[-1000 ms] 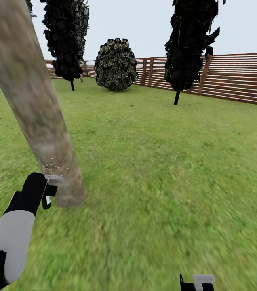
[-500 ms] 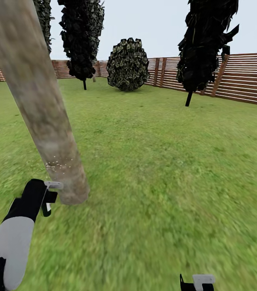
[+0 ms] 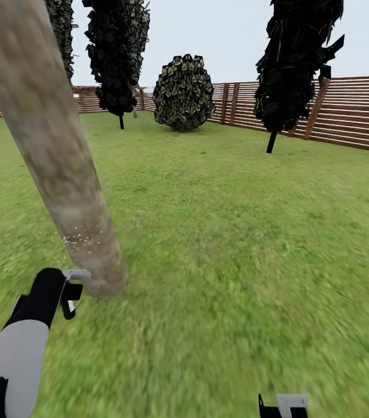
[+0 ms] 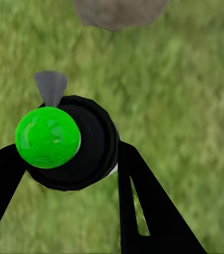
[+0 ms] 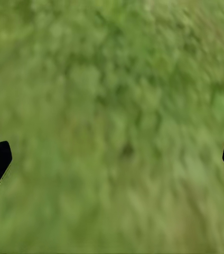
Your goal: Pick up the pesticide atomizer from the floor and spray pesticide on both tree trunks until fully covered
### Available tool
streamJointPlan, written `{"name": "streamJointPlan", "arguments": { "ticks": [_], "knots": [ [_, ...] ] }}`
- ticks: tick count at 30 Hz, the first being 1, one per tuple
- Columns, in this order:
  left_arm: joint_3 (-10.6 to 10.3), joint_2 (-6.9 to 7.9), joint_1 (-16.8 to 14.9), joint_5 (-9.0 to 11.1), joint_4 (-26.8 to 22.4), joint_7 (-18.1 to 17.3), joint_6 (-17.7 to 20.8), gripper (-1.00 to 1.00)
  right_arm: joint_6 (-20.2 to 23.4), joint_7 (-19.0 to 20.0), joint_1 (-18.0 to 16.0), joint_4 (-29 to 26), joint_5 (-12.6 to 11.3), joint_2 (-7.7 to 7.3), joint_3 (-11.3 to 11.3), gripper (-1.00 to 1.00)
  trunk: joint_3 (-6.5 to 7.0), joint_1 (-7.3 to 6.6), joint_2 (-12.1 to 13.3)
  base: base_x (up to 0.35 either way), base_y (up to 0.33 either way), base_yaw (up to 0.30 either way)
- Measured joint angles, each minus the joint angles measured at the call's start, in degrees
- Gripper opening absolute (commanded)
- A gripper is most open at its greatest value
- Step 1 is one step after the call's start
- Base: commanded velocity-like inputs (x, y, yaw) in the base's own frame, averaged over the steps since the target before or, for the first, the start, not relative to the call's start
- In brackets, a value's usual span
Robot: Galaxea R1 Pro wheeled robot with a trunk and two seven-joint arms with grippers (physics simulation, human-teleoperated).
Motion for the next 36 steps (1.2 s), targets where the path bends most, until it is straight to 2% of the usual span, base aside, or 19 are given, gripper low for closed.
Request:
{"name": "streamJointPlan", "arguments": {
  "ticks": [4, 5, 7, 11, 14, 19, 22, 24, 27, 33, 35, 36],
  "knots": [
    [0.0, -0.17, 0.0, -0.7, -0.1, 0.1, -1.9, -1.0, 0.0, 0.0, 0.0, 0.0, 0.0, 0.0, 0.0, 1.0, 0.0, 0.0, 0.0, 0.336, 0.0, 0.0],
    [0.2, -0.14, 0.0, -0.8, 0.1, 0.9, -3.8, -1.0, 0.0, 0.0, 0.0, 0.0, 0.0, 0.0, 0.0, 1.0, 0.0, 0.0, 0.0, 0.325, 0.0, 0.0],
    [0.4, -0.09, 0.3, -0.6, 0.6, 2.8, -5.1, -1.0, 0.0, 0.0, 0.0, 0.0, 0.0, 0.0, 0.0, 1.0, 0.0, 0.0, 0.0, 0.177, 0.0, 0.0],
    [0.9, 0.32, 3.0, -0.5, 0.7, 3.7, -5.4, -1.0, 0.0, 0.0, 0.0, 0.0, 0.0, 0.0, 0.0, 1.0, 0.0, 0.0, 0.0, 0.028, 0.0, 0.0],
    [1.4, 0.43, 3.3, -0.5, 0.7, 3.7, -5.4, -1.0, 0.0, 0.0, 0.0, 0.0, 0.0, 0.0, 0.0, 1.0, 0.0, 0.0, 0.0, 0.001, 0.0, 0.0],
    [1.6, -0.12, 4.2, -0.3, 0.8, 3.8, -5.5, -1.0, 0.0, -0.1, 0.0, 0.0, -0.1, 0.08, 0.0, 1.0, 0.0, 0.0, 0.0, 0.0, -0.001, 0.231],
    [1.7, -0.13, 5.6, -0.2, 0.8, 3.8, -6.4, -1.0, 0.0, -0.1, 0.0, -0.1, -0.1, 0.08, 0.0, 1.0, 0.0, 0.0, 0.0, 0.0, -0.071, 0.112],
    [2.6, -0.12, 5.9, -0.3, 0.7, 4.1, -6.6, -1.0, 0.0, -0.1, 0.0, -0.1, -0.1, 0.08, 0.0, 1.0, 0.0, 0.0, 0.0, 0.0, -0.216, 0.02],
    [3.8, -0.03, 6.0, -0.4, 0.6, 6.4, -6.6, -1.0, 0.0, -0.1, 0.0, 0.0, -0.1, 0.03, 0.0, 1.0, 0.0, 0.0, 0.0, 0.0, -0.262, 0.004],
    [4.0, -0.43, 6.1, 0.8, 0.8, 6.5, -6.6, -1.0, 0.0, -0.2, 0.0, 0.0, 0.0, 0.0, 0.0, 1.0, 0.0, 0.0, 0.0, 0.0, -0.273, 0.0],
    [4.0, -0.37, 6.1, 3.0, 0.8, 6.4, -6.6, -1.0, 0.0, -0.2, 0.0, 0.0, -0.1, 0.0, 0.0, 1.0, 0.0, 0.0, 0.0, 0.0, -0.275, 0.0],
    [4.0, -0.36, 6.1, 3.4, 0.8, 6.4, -6.6, -1.0, 0.0, -0.2, 0.0, 0.0, -0.1, 0.0, 0.0, 1.0, 0.0, 0.0, 0.0, 0.0, -0.275, 0.0]
  ]
}}
